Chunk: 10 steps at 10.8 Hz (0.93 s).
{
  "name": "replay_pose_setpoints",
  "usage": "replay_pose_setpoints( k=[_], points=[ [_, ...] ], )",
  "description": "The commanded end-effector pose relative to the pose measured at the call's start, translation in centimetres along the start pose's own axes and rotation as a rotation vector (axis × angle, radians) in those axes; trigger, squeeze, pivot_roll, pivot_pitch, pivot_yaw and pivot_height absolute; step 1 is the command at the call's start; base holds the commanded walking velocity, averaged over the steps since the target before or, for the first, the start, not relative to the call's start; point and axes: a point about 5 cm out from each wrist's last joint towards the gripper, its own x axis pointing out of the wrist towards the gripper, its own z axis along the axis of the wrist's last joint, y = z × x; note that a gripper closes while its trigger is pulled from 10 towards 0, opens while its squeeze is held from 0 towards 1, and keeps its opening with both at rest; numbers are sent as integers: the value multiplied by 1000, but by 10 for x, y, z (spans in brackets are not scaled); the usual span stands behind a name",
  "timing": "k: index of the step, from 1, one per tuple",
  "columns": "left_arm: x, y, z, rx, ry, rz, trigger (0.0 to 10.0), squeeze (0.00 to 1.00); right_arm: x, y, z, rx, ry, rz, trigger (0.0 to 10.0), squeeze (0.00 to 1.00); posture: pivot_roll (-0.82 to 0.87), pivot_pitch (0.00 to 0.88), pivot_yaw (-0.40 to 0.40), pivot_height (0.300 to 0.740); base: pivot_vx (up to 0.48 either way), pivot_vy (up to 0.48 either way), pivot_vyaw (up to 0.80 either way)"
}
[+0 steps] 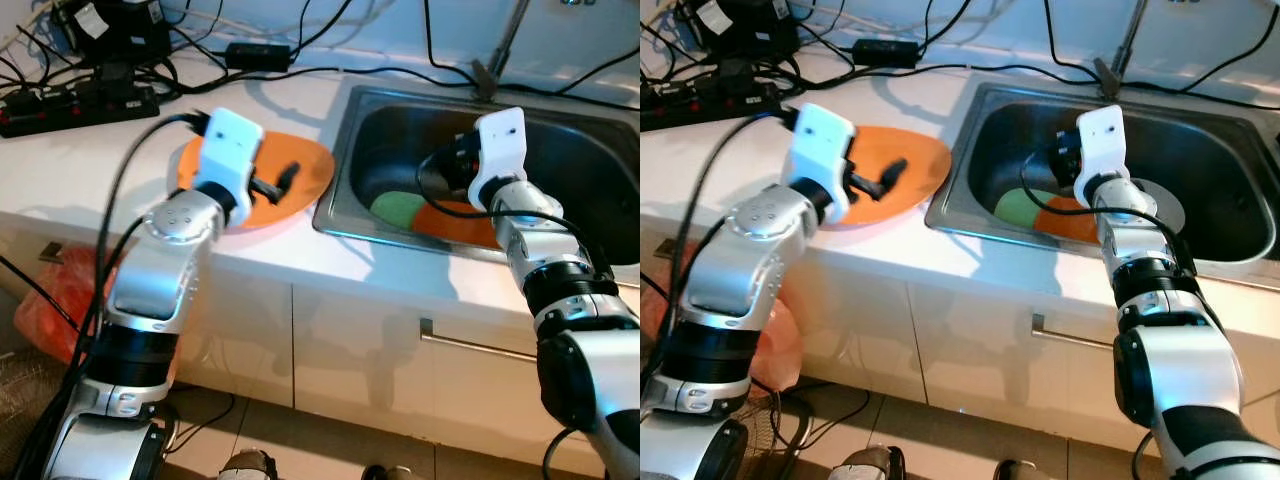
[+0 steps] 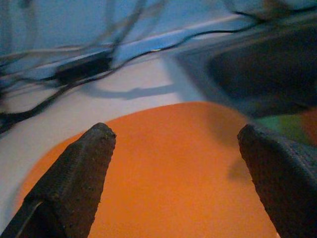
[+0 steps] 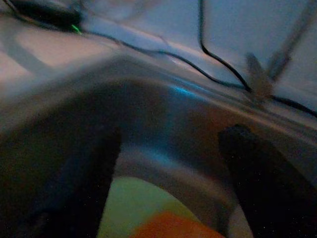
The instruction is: Kitchen organization
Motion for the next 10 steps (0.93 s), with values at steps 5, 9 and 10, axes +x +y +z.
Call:
replay_pose_setpoints(
  k=[5, 9, 10],
  points=[
    [-22, 56, -29, -45, 145, 376, 10000, 1000, -34, 51, 25, 122, -122, 518, 10000, 0, 199, 80, 12, 740, 0, 0, 0],
    [-29, 64, -51, -225, 278, 397, 10000, 698, -52, 56, 26, 120, -90, 571, 10000, 0, 202, 91, 22, 740, 0, 0, 0],
    [-26, 60, -52, -279, 294, 357, 10000, 0, -55, 58, 28, 118, -86, 588, 10000, 0, 202, 91, 22, 740, 0, 0, 0]
  ],
)
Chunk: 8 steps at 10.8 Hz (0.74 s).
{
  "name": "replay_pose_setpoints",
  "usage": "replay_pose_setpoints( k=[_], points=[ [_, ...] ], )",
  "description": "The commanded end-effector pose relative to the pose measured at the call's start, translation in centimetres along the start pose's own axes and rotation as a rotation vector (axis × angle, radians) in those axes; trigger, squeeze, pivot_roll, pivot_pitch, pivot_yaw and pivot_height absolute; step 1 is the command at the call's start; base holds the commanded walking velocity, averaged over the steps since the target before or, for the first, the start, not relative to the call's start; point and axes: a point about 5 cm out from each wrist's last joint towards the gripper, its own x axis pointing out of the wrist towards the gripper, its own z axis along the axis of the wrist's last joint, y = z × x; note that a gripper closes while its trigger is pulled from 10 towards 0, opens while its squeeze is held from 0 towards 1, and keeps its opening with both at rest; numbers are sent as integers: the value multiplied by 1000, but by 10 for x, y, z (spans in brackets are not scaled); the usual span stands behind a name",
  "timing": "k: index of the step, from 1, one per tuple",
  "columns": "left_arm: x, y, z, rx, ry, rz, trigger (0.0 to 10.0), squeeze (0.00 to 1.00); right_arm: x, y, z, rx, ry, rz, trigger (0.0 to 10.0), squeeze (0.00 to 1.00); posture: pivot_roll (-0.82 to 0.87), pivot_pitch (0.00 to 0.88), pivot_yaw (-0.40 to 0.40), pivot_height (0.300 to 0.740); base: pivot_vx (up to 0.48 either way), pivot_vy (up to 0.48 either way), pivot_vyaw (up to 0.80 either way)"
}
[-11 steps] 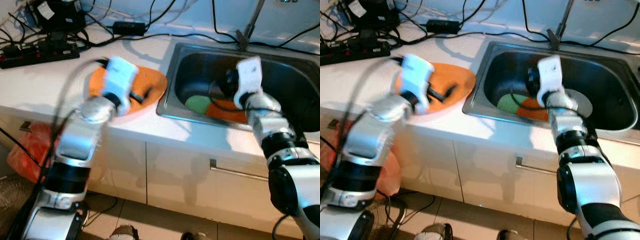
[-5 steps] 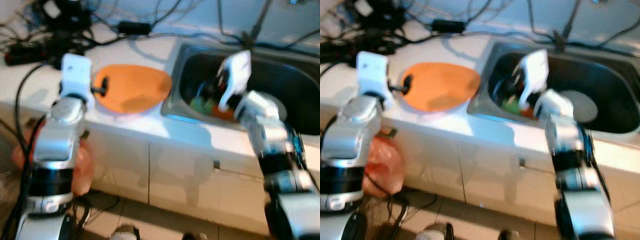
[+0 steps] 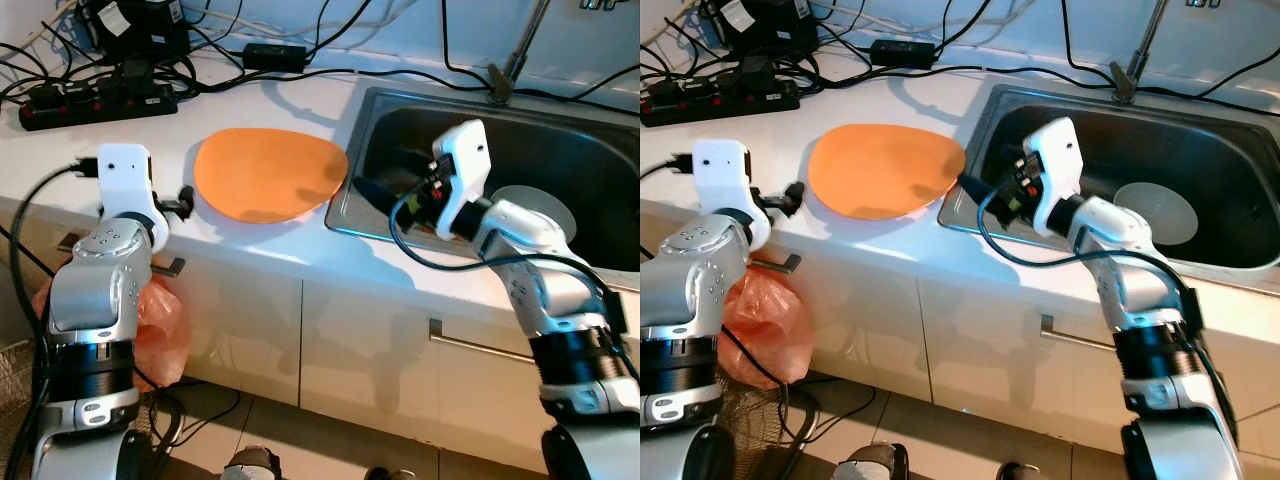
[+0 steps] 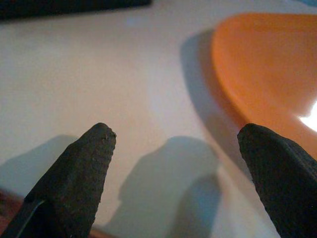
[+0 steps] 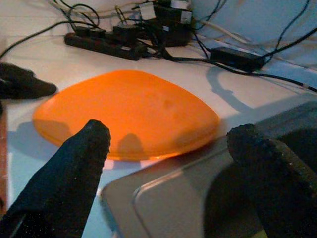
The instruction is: Kitchen organization
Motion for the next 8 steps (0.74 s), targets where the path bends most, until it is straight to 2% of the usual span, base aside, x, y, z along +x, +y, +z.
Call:
replay_pose_setpoints(
  k=[1, 2, 3, 6, 8],
  points=[
    [3, -13, 6, -52, 23, -81, 10000, 0, -2, 5, 5, -6, -9, 26, 10000, 0, 196, 91, 25, 740, 0, 0, 0],
    [4, -20, 8, -79, 37, -124, 10000, 0, -2, 7, 6, -7, -8, 31, 10000, 0, 196, 91, 25, 740, 0, 0, 0],
    [6, -32, 11, -152, 69, -204, 10000, 0, -3, 9, 8, -8, -5, 30, 10000, 0, 189, 92, 30, 740, 0, 0, 0],
    [8, -42, 15, -210, 101, -266, 10000, 0, -7, 16, 7, 2, 21, 90, 10000, 0, 185, 96, 30, 740, 0, 0, 0],
    [10, -45, 14, -307, 143, -278, 10000, 0, -11, 21, 6, 3, 43, 135, 10000, 0, 178, 97, 29, 740, 0, 0, 0]
  ],
)
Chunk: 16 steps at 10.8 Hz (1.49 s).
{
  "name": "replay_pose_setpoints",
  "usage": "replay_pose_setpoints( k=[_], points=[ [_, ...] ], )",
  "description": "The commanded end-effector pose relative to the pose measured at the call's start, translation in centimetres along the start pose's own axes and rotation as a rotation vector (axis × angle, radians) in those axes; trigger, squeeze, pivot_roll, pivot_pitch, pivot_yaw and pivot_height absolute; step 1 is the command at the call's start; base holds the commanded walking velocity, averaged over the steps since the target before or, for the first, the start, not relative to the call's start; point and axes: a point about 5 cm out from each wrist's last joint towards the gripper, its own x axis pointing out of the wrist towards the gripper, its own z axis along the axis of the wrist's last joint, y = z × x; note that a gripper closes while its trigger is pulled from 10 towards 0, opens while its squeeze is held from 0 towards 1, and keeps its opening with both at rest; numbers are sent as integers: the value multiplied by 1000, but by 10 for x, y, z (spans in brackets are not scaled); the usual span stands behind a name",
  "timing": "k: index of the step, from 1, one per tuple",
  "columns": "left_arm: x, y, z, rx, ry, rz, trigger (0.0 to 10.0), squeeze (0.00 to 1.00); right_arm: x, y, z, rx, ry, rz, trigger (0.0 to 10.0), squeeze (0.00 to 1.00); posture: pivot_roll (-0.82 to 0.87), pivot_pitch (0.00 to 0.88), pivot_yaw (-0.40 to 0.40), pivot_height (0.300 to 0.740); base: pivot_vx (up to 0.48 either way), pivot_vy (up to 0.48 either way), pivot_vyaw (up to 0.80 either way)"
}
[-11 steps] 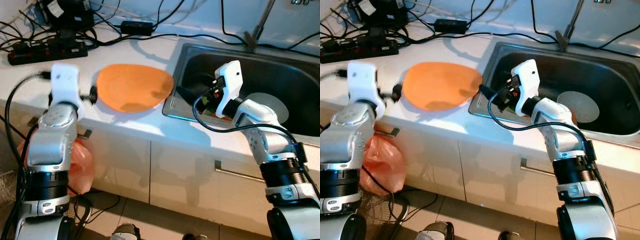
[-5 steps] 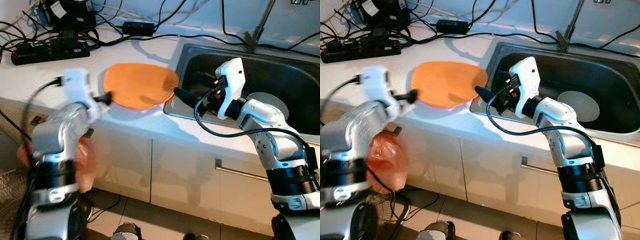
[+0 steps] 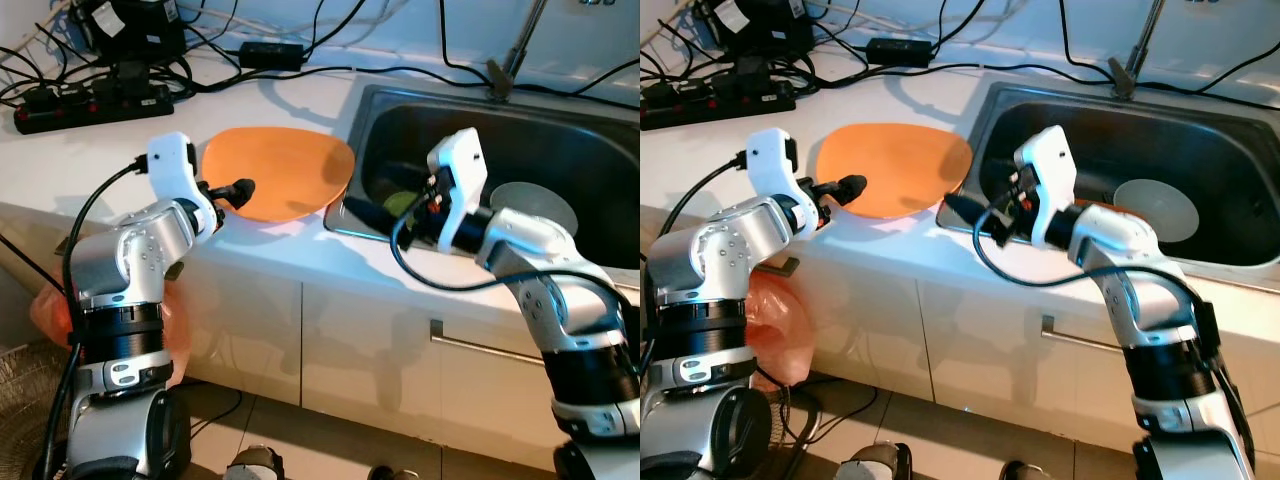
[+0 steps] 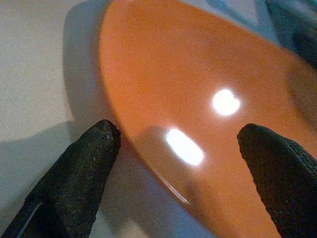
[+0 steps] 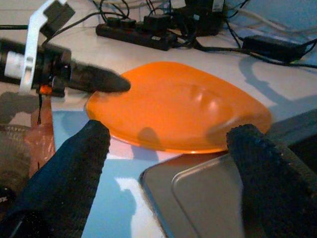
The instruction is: Kitchen organization
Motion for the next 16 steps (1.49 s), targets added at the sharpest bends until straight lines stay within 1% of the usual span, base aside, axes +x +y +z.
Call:
replay_pose_setpoints(
  k=[1, 3, 4, 5, 6, 7, 8, 9, 12, 16],
  points=[
    [5, 1, -8, -93, 58, -4, 10000, 0, -1, 4, 4, -15, 2, 28, 10000, 0, 174, 97, 29, 740, 0, 0, 0],
    [12, 3, -13, -246, 78, -45, 10000, 0, -2, 6, 4, -16, 7, 39, 10000, 0, 171, 98, 29, 740, 0, 0, 0],
    [15, -1, -17, -301, 115, -94, 10000, 0, -2, 7, 5, -15, 7, 41, 10000, 0, 171, 98, 29, 740, 0, 0, 0],
    [16, -4, -18, -320, 141, -125, 10000, 0, -3, 7, 5, -14, 7, 44, 10000, 0, 153, 97, 30, 740, 0, 0, 0],
    [18, -12, -18, -339, 158, -173, 2745, 0, -3, 8, 6, -14, 7, 50, 10000, 0, 148, 98, 32, 740, 0, 0, 0],
    [19, -13, -17, -347, 160, -184, 2745, 0, -4, 8, 6, -14, 7, 51, 10000, 0, 148, 98, 32, 740, 0, 0, 0],
    [20, -15, -17, -362, 166, -202, 0, 0, -4, 9, 6, -13, 7, 52, 10000, 0, 145, 99, 34, 740, 0, 0, 0],
    [22, -19, -17, -382, 178, -222, 0, 0, -5, 9, 5, -11, 12, 49, 10000, 0, 142, 99, 36, 740, 0, 0, 0],
    [23, -15, -18, -402, 180, -211, 0, 0, -5, 8, 4, -11, 16, 44, 10000, 0, 143, 97, 36, 740, 0, 0, 0],
    [25, -10, -16, -441, 153, -198, 0, 0, -5, 8, 2, -9, 23, 44, 10000, 0, 142, 94, 35, 740, 0, 0, 0]
  ],
)
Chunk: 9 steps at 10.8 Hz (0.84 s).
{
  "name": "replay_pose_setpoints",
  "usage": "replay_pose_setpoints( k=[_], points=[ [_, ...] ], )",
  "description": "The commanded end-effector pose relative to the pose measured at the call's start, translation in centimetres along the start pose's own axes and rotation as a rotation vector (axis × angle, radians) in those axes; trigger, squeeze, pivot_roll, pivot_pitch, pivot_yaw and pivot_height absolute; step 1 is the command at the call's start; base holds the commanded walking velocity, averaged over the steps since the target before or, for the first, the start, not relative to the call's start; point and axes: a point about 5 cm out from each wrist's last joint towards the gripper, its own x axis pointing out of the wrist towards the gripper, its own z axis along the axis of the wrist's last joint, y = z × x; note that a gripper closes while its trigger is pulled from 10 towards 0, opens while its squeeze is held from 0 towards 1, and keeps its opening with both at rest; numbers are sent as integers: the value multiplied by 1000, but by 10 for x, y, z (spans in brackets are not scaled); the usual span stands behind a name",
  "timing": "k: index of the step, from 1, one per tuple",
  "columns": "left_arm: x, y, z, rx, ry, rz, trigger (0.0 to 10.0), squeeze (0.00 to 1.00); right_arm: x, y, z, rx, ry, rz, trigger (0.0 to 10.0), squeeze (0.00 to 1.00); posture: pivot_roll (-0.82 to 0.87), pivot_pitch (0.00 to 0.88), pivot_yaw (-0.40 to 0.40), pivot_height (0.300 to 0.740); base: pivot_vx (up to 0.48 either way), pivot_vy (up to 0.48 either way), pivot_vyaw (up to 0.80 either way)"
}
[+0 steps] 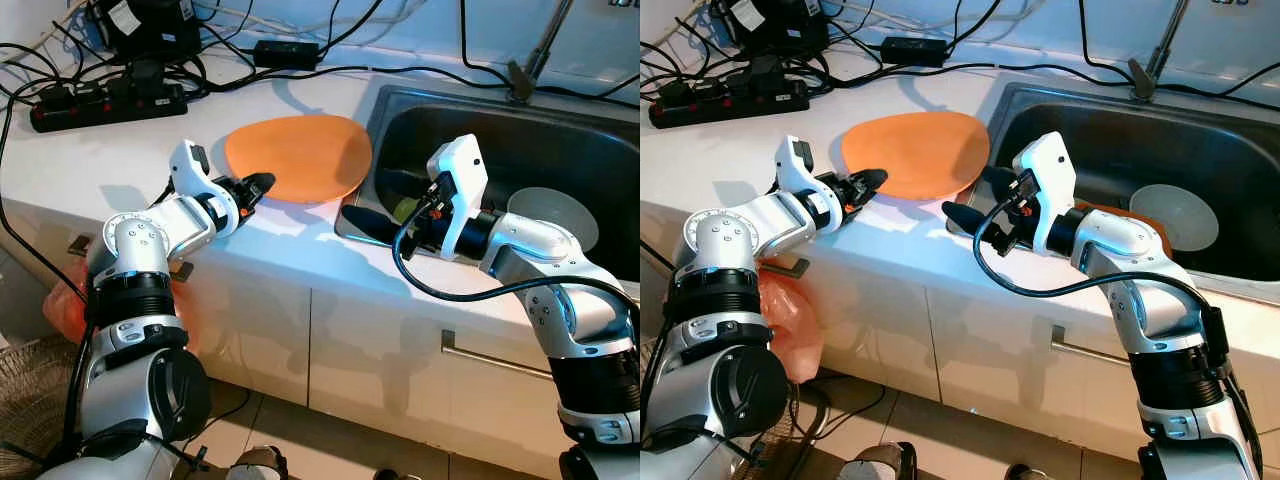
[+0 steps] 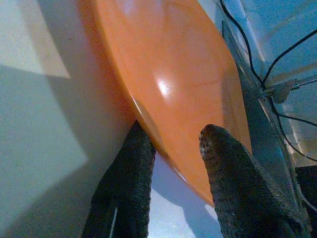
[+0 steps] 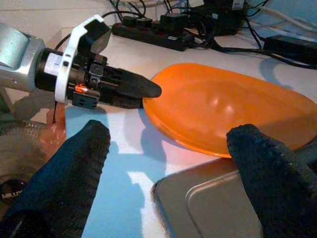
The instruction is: Kitchen organization
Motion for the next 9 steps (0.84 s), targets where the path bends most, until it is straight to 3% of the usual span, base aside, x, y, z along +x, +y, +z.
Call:
replay_pose_setpoints(
  k=[1, 6, 8, 9],
  points=[
    [2, 5, -4, -14, 18, 31, 0, 0, -2, 2, -2, -5, 14, 9, 10000, 0, 140, 92, 34, 740, 0, 0, 0],
    [2, 5, 3, -33, -50, -11, 0, 0, -2, -1, -5, 3, 18, -7, 10000, 0, 142, 86, 32, 740, 0, 0, 0],
    [0, 1, 3, 13, -61, -66, 0, 0, -3, -2, -6, 11, 21, -16, 10000, 0, 140, 87, 25, 740, 0, 0, 0],
    [-3, 0, 3, 76, -72, -87, 0, 0, -3, -4, -7, 18, 21, -28, 10000, 0, 140, 87, 25, 740, 0, 0, 0]
  ],
)
